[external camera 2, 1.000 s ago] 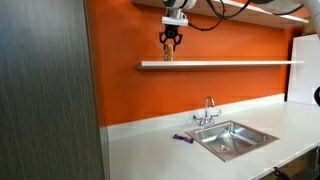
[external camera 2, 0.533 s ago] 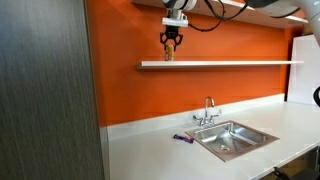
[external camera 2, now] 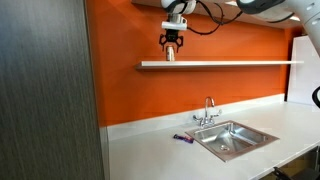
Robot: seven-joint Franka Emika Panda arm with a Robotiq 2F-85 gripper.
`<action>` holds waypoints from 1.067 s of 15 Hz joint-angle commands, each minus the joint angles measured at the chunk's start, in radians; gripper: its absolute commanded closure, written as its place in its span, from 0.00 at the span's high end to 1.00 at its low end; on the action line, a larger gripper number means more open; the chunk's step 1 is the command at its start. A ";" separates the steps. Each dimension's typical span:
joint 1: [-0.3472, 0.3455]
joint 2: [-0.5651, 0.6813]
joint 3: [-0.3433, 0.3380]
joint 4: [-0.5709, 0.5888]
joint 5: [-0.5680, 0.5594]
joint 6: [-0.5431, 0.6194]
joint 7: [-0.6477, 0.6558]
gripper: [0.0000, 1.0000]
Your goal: Put the orange can on the bottom shelf above the sink.
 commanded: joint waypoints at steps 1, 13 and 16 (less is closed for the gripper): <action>0.011 0.001 -0.004 0.023 -0.010 -0.022 0.029 1.00; 0.019 -0.180 0.001 -0.231 0.004 0.056 0.027 1.00; 0.022 -0.242 0.004 -0.321 0.009 0.088 0.025 1.00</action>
